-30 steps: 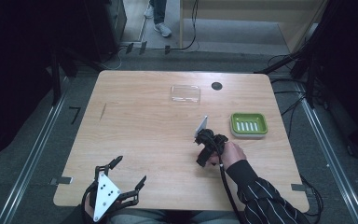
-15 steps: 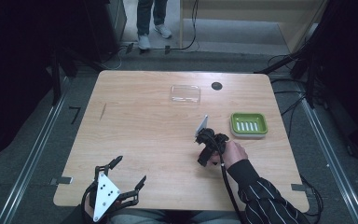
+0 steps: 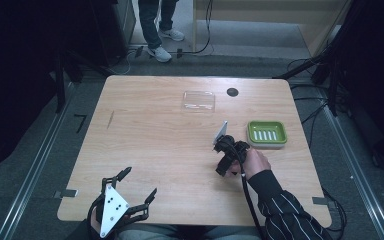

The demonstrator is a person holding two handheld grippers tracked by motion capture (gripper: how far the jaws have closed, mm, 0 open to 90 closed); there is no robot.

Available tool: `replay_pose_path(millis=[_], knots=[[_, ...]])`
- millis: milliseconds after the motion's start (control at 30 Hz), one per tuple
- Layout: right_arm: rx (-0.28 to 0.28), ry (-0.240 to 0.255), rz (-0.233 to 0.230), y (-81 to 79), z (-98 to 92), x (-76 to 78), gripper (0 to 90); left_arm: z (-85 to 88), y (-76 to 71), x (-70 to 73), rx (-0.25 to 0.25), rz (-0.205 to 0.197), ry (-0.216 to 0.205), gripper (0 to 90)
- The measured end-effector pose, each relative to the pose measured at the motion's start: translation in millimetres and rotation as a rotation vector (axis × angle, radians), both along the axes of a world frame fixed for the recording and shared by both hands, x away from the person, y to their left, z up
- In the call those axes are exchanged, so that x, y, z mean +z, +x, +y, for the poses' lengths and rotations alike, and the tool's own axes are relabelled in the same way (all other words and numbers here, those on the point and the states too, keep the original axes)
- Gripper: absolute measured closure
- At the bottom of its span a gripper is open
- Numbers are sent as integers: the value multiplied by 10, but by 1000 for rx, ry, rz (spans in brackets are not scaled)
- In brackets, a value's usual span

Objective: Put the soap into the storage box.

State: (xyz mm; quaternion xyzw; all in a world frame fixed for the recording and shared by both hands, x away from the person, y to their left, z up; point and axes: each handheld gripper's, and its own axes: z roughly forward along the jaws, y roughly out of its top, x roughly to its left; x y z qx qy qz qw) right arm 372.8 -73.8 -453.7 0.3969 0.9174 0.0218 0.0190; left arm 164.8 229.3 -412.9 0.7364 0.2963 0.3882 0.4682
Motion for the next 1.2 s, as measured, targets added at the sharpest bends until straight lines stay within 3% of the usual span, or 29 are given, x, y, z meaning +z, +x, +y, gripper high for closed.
replay_pose_path(millis=[567,1200], knots=[[-26,7,-7,35,-188,81,136,-1,0,-1,0,1,-1,136],[-96,6,-16,86,-482,178,136,-1,-1,0,0,0,-1,136]])
